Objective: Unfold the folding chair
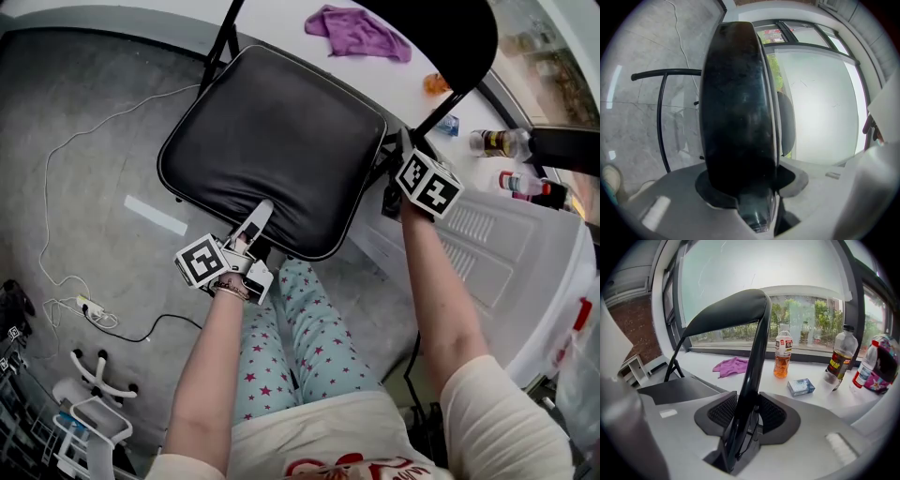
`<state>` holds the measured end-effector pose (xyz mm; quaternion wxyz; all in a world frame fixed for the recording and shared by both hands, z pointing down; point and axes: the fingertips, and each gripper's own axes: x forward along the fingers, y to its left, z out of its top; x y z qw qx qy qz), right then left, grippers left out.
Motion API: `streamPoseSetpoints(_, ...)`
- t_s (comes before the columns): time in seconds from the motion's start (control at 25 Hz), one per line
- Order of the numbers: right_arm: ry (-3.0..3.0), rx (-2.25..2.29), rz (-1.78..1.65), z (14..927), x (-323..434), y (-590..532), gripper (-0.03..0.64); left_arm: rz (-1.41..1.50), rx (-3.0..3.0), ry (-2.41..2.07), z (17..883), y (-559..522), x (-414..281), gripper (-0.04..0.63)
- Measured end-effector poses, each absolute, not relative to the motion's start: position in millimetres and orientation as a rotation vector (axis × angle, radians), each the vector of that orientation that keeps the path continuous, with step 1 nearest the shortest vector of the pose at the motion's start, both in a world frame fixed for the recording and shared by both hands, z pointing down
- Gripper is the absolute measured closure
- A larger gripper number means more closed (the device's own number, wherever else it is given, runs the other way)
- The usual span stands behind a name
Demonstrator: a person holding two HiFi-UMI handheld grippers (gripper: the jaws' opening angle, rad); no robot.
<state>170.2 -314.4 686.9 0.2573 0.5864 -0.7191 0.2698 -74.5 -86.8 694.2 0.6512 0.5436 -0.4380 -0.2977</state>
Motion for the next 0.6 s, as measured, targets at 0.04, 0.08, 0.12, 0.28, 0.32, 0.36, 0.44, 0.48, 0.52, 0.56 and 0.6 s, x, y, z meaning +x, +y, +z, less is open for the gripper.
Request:
streamPoseSetpoints(0.04,-1.957,1.591,0.729,687.0,168.6,-309.4,0.446,-0.674,1.238,-0.99,696.9,-82.0,-76.1,0.388)
streamPoseSetpoints(0.08,-1.967,1.592,0.73,687.8,167.1,-304.0,0.446,-0.667,1.246,-0.988,700.5,-76.6,-77.7,0.388)
streamPoseSetpoints(0.12,-1.98,1.597,0.73,688.4,165.6,-299.2,0.445,-0.661,1.251,-0.988,704.4,-71.5,-79.4,0.388)
streamPoseSetpoints(0.28,-2.005,1.653,0.7,685.2,163.5,-280.8,0.448,-0.658,1.235,-0.976,716.6,-52.0,-81.1,0.382)
streamPoseSetpoints(0.32,-2.0,1.665,0.699,684.8,165.5,-273.9,0.449,-0.656,1.234,-0.97,718.4,-45.7,-79.6,0.382)
streamPoseSetpoints(0.36,-1.995,1.676,0.696,683.8,167.6,-268.7,0.449,-0.656,1.236,-0.962,719.7,-42.0,-78.9,0.382)
streamPoseSetpoints(0.44,-1.993,1.676,0.679,681.9,165.2,-268.4,0.451,-0.68,1.233,-0.942,719.9,-44.5,-81.2,0.38)
streamPoseSetpoints(0.48,-1.991,1.66,0.67,682.1,161.6,-268.6,0.449,-0.696,1.224,-0.934,720.0,-44.1,-82.3,0.379)
streamPoseSetpoints(0.52,-1.989,1.639,0.664,683.2,158.6,-266.9,0.448,-0.699,1.22,-0.934,722.4,-40.3,-83.2,0.379)
streamPoseSetpoints(0.56,-1.986,1.62,0.661,684.6,156.5,-264.1,0.446,-0.694,1.226,-0.938,725.9,-35.5,-84.2,0.379)
streamPoseSetpoints(0.6,-1.984,1.608,0.661,685.7,155.5,-261.0,0.445,-0.693,1.24,-0.942,728.4,-32.1,-85.1,0.379)
